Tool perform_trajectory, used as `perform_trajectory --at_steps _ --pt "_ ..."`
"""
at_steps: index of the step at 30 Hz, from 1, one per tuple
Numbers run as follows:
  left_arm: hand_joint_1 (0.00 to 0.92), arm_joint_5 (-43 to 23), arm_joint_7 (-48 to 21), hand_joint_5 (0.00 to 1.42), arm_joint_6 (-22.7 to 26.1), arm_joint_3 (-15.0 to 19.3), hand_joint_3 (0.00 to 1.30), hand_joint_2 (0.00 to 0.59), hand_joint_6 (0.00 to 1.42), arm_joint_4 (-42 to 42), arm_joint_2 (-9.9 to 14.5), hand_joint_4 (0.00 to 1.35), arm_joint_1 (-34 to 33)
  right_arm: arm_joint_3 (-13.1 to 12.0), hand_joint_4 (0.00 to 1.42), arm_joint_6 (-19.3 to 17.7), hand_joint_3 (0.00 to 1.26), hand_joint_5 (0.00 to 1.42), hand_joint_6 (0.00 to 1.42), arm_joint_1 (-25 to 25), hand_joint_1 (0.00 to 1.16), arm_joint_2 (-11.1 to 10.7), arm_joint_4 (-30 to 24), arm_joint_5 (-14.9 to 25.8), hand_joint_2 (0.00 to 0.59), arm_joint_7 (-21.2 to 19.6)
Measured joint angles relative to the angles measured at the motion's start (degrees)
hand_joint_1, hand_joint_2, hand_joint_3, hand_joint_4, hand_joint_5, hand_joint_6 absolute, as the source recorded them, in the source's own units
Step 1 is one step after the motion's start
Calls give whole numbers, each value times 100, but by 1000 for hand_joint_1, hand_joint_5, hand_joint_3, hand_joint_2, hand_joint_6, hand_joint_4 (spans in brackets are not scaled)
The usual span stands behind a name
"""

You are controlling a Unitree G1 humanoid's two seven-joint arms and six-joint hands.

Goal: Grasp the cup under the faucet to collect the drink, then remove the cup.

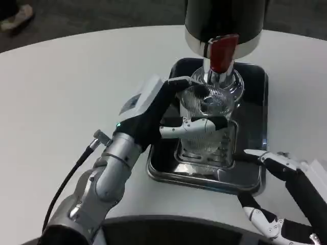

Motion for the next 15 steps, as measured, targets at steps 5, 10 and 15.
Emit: perform_trajectory --at_steps 5,10,15 --pt "312 -96 -117 773 -52 11 446 77 447 0 22 304 14 -17 253 -9 299 245 113 27 627 4 -1 6 467 -19" --pt "302 -197 -134 613 -77 21 608 66 416 0 32 304 41 -23 260 -30 299 245 113 59 633 11 -3 28 472 -48" --pt "302 -204 -134 516 -99 32 704 65 403 0 42 277 46 -28 265 -53 299 246 113 73 637 12 -4 50 474 -70"
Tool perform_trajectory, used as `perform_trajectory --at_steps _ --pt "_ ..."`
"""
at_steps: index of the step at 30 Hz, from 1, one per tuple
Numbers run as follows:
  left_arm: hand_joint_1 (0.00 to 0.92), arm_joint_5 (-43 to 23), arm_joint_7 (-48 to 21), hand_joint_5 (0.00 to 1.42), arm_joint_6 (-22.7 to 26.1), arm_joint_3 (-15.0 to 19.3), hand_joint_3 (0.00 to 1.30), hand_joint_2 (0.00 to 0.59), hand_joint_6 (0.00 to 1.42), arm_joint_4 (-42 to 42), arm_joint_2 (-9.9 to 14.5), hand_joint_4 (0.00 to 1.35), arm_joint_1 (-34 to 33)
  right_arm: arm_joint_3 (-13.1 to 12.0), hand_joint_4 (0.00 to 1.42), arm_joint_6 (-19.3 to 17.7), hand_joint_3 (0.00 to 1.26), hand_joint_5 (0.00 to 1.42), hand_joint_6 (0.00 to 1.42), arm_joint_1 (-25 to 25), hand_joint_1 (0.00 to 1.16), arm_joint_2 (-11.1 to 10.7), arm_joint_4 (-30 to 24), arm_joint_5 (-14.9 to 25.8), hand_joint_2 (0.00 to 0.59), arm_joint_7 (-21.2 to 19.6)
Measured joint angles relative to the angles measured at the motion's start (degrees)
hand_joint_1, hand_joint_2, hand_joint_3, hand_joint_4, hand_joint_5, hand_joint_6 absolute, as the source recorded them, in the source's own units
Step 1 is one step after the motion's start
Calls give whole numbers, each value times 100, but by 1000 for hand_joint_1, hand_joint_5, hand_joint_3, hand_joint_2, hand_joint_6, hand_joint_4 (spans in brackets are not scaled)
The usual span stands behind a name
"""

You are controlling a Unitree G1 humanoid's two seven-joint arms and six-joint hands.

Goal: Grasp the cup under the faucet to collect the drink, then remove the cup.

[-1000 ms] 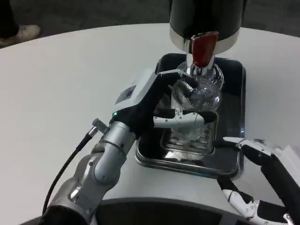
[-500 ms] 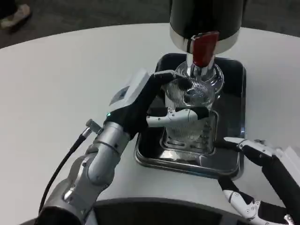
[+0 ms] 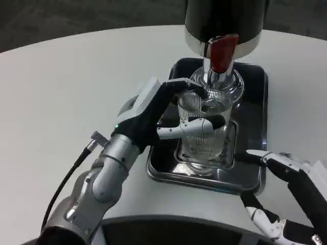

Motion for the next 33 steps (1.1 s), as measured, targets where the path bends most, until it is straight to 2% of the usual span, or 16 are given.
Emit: perform_trajectory --at_steps 2,5,8,11,18,23,33 --pt "302 0 0 473 -13 0 697 64 386 0 1 247 6 -1 265 -7 299 247 113 0 639 1 0 32 474 -12" --pt "302 1 0 421 -21 -1 614 64 370 0 4 203 7 0 266 -9 301 253 113 -1 641 2 0 46 474 -13" --pt "324 4 0 319 -25 -5 476 61 322 0 13 123 8 0 266 -10 304 257 113 -3 643 2 0 51 474 -14" --pt "386 6 0 206 -29 -16 285 70 247 0 19 18 8 -1 267 -10 307 258 113 -4 644 3 0 61 475 -15" --pt "467 6 -39 135 -73 -44 9 69 166 3 42 0 6 -6 274 -12 316 260 113 -11 647 5 1 135 475 -33" --pt "456 7 -68 127 -80 -58 0 52 148 12 61 0 6 -6 275 -13 319 260 113 -15 648 5 2 155 475 -47" --pt "315 -8 -179 127 -136 -62 0 1 144 27 63 0 7 -6 276 -14 320 261 113 -16 649 5 3 158 475 -56"
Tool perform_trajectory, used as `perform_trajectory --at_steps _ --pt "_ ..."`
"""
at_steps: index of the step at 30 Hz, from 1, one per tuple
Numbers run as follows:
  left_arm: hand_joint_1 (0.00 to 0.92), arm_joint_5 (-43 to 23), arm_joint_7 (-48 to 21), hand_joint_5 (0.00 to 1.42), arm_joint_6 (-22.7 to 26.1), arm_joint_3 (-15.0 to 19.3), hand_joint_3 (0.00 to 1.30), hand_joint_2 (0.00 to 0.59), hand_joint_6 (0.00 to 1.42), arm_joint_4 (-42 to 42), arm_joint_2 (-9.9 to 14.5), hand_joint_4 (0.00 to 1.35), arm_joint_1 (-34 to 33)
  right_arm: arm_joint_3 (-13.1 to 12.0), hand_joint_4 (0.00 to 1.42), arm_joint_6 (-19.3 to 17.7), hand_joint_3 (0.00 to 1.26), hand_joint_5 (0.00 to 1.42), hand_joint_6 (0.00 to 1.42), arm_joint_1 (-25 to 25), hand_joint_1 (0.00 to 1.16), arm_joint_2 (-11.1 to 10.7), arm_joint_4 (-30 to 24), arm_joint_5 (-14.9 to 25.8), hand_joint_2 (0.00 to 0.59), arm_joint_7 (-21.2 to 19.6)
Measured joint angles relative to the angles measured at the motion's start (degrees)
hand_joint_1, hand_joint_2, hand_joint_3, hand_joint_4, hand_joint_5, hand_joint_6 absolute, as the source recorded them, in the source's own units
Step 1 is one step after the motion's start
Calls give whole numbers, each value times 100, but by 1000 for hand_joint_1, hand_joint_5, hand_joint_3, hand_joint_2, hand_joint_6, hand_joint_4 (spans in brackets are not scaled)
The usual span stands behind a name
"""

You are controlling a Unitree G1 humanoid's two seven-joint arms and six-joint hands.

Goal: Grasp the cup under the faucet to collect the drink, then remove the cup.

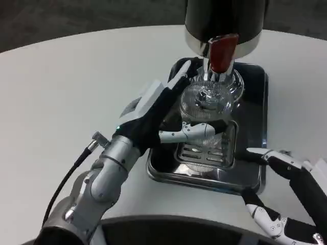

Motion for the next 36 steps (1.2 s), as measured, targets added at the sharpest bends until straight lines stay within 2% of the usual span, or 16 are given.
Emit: perform_trajectory --at_steps 12,19,36 --pt "278 -226 -224 127 -100 151 0 6 120 0 9 0 91 1 276 -1 321 270 113 2 650 0 0 0 475 -9" --pt "360 -470 -484 115 -213 215 0 34 108 0 -38 0 151 10 276 -1 321 270 113 1 651 0 1 -1 475 -9" --pt "393 -694 -726 115 -240 408 0 71 108 -40 -83 0 275 19 276 -1 321 271 113 6 644 3 1 -1 484 -10"
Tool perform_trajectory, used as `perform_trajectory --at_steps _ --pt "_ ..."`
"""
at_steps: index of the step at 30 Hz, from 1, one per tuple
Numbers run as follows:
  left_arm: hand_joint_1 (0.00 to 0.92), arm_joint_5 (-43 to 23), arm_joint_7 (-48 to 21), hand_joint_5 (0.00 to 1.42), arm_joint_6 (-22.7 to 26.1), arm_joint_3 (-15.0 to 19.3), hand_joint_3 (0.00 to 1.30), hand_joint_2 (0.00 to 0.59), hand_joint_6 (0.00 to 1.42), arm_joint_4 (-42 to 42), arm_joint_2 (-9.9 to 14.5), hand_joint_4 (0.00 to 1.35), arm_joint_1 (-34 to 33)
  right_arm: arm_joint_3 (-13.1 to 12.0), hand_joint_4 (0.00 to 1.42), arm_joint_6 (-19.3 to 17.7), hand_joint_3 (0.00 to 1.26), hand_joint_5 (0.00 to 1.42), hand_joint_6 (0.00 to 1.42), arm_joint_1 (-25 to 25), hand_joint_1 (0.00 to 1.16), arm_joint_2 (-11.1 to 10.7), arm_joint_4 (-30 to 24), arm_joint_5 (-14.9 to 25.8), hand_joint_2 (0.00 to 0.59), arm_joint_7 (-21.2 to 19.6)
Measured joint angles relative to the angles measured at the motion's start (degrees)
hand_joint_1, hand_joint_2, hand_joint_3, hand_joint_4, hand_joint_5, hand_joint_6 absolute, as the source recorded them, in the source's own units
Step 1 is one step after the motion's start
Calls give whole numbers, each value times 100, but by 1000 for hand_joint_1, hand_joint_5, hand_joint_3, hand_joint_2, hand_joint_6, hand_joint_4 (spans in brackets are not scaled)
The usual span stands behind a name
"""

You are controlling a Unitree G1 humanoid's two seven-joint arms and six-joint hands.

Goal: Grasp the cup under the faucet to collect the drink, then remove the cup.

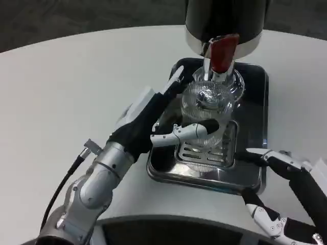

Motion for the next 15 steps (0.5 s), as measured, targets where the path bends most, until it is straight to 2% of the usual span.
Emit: perform_trajectory --at_steps 6,15 --pt "418 -7 -43 122 3 10 0 89 108 -154 -51 0 52 1 276 0 321 271 113 13 641 2 0 0 485 0" --pt "239 212 163 103 387 147 0 35 108 -945 52 0 464 -6 280 -6 321 271 113 30 638 2 0 0 486 -17"
